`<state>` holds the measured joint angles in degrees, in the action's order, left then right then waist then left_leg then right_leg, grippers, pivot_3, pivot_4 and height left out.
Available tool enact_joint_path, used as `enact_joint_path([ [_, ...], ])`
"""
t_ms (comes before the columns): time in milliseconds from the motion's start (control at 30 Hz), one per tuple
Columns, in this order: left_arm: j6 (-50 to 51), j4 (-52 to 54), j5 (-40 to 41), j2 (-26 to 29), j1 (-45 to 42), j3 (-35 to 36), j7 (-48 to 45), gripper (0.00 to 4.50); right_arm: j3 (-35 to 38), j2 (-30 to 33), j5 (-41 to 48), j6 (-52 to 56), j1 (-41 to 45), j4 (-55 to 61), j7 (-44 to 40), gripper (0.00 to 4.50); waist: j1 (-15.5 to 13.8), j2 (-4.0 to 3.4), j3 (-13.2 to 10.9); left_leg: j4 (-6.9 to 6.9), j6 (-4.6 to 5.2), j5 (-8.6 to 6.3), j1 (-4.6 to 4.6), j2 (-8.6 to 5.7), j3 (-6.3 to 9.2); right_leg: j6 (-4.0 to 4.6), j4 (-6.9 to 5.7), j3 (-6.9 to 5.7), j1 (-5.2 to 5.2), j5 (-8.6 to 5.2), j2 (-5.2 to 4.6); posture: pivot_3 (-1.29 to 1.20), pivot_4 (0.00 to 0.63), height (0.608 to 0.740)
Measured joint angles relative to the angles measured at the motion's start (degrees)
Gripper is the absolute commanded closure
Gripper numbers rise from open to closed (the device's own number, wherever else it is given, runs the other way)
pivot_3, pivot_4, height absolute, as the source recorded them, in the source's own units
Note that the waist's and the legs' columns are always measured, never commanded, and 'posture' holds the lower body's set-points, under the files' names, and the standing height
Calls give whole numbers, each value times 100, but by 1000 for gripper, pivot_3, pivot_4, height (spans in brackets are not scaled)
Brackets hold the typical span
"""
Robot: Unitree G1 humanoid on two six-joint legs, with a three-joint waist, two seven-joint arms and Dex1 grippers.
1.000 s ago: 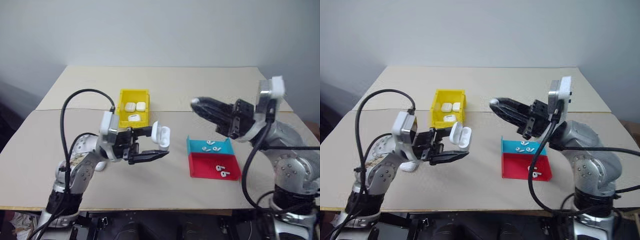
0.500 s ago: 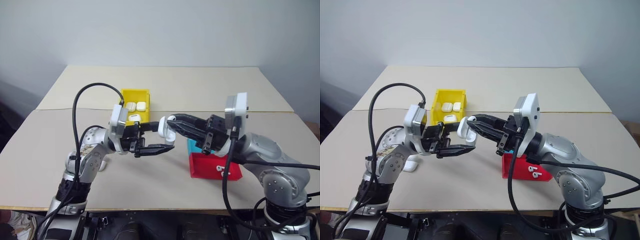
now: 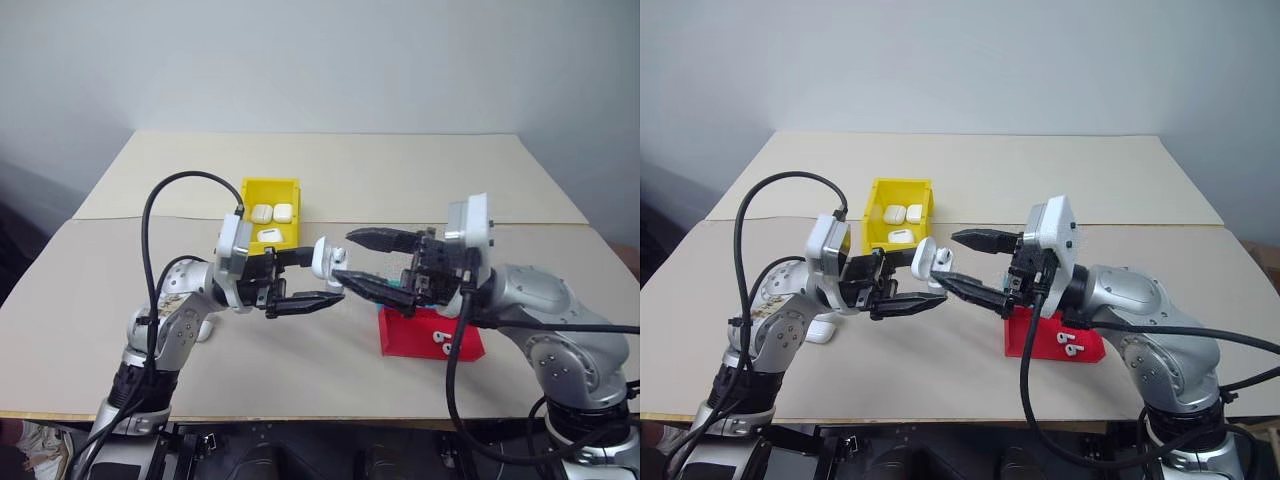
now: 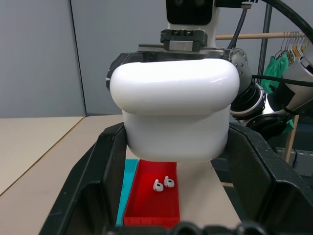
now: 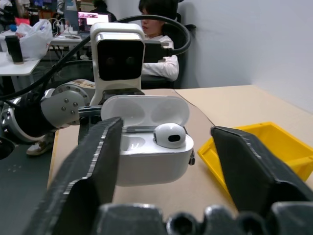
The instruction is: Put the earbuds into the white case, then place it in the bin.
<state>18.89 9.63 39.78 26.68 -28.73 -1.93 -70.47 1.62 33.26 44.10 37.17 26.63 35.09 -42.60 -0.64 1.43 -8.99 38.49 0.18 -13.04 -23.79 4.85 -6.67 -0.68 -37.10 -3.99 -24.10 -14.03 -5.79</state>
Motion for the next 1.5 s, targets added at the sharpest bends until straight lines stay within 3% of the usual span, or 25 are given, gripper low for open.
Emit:
enact_joint_path([
  [100,-23,36,-23,-11,0,15,71,1739,29,130,-13,-1,289,-290,-50,456,4,0,0,1,0,0,0,0,0,0,-2,0,0,0,0,0,150,740],
  [233,-91,103,-25,22,29,85,74,1739,309,1031,-532,-326,887,-1195,-536,456,-17,0,0,0,2,-1,-1,-1,-1,0,7,-3,3,0,-2,0,150,740],
  [300,-137,105,-35,24,43,103,93,1739,-350,2008,-1686,-1454,1358,-2122,-1456,456,-6,-5,-3,0,8,-4,-1,-5,-10,-2,8,6,-2,-1,-6,0,150,740],
  [400,-160,97,-61,16,87,117,93,1739,-1318,2487,-3309,-3222,2132,-3618,-2551,621,51,-5,-3,-2,9,-6,4,-2,-13,-4,10,9,-3,-2,-3,0,150,740],
  [567,-257,100,-138,-118,104,52,103,1739,-2590,1767,-4642,-5013,3091,-5869,-3753,2114,191,-4,-4,-15,-18,12,5,3,-17,-1,4,13,-13,-1,5,0,150,740],
  [767,-360,173,-146,-118,246,98,193,1739,-3034,891,-5221,-5734,3846,-7738,-4464,2114,146,-9,-7,-12,-46,28,1,2,-22,-1,5,11,-13,0,-2,0,150,740],
  [967,-373,365,-246,-99,413,121,489,1739,-3149,398,-5650,-6041,4242,-8709,-4572,2114,120,-10,-8,-12,-45,27,2,2,-21,0,1,9,-11,0,-2,0,150,740],
  [1500,-372,690,-246,22,633,147,695,1739,-3286,-9,-6447,-6354,4355,-9762,-4490,2114,135,-12,-9,-13,-49,30,3,3,-22,0,-1,9,-12,1,-1,0,150,740],
])
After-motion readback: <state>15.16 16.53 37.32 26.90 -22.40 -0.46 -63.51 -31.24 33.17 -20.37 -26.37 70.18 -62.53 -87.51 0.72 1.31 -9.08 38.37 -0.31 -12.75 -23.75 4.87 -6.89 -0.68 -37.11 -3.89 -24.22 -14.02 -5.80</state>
